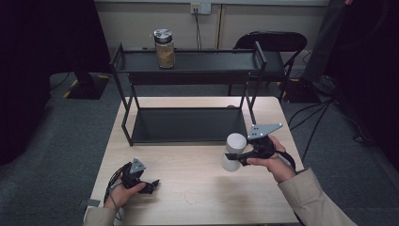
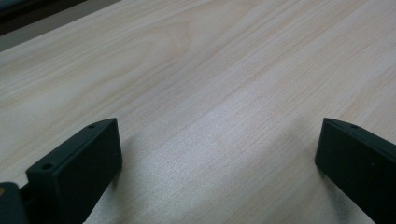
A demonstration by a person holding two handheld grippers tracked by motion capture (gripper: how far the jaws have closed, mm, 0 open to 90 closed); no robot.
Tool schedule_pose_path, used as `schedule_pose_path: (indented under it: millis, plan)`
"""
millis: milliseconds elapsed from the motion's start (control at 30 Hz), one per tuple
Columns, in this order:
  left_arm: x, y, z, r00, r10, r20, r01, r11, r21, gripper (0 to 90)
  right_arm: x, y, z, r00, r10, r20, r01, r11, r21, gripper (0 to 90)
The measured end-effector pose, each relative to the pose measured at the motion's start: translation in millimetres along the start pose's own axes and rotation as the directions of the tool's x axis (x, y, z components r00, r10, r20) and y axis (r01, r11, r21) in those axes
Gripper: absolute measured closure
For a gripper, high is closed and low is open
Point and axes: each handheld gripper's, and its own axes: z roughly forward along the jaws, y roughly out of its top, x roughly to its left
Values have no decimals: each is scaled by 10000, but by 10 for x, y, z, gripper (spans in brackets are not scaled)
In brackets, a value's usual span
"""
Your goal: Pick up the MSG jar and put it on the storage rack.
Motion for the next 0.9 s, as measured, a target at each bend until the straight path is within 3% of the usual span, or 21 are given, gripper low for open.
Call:
schedule_pose_path:
  millis: [900]
  plan:
    - [2, 2, 1, 10000, -12, 1, 12, 10000, 5, 0, -164, 1205, -58, 9998, -114, 182, 110, 9998, 180, 351]
